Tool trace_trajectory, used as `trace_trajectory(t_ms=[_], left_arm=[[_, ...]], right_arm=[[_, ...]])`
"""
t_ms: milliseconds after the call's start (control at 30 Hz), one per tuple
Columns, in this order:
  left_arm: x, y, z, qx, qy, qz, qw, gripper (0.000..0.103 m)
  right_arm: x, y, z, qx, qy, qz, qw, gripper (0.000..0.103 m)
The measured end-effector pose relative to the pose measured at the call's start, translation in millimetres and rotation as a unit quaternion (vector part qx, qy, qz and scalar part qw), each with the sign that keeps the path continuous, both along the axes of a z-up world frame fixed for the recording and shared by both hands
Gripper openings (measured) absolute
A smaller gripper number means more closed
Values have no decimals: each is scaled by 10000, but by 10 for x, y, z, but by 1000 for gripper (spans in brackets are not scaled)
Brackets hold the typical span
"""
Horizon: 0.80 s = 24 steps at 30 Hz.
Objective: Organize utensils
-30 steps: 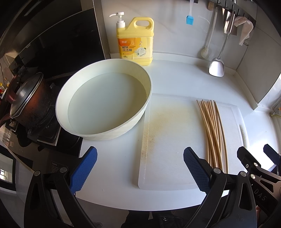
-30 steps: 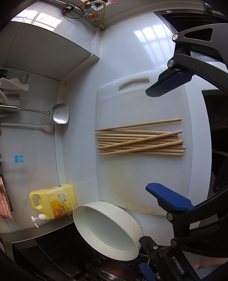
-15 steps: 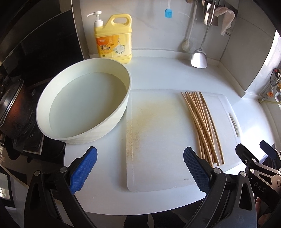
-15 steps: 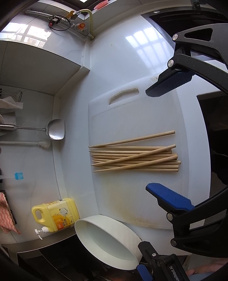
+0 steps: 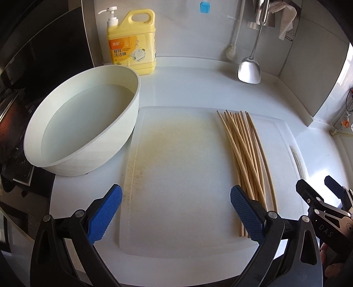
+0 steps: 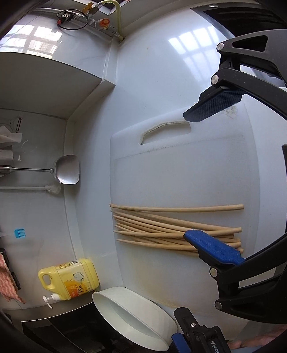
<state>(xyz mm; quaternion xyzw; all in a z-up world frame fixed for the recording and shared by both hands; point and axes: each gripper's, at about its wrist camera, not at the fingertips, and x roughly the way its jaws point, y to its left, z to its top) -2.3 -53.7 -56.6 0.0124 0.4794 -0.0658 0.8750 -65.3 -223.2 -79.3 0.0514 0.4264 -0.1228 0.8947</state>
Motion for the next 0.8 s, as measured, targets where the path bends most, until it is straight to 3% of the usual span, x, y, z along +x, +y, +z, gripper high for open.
trace_trajectory(t_ms=[300, 800], left_arm=[[50, -110, -134, 44, -219, 476, 9986, 97], [205, -130, -348, -264, -391, 516, 9976, 97]], right_arm=[[320, -161, -314, 53, -84, 502, 9987, 94], [491, -31, -485, -456, -189, 556, 9972, 94]])
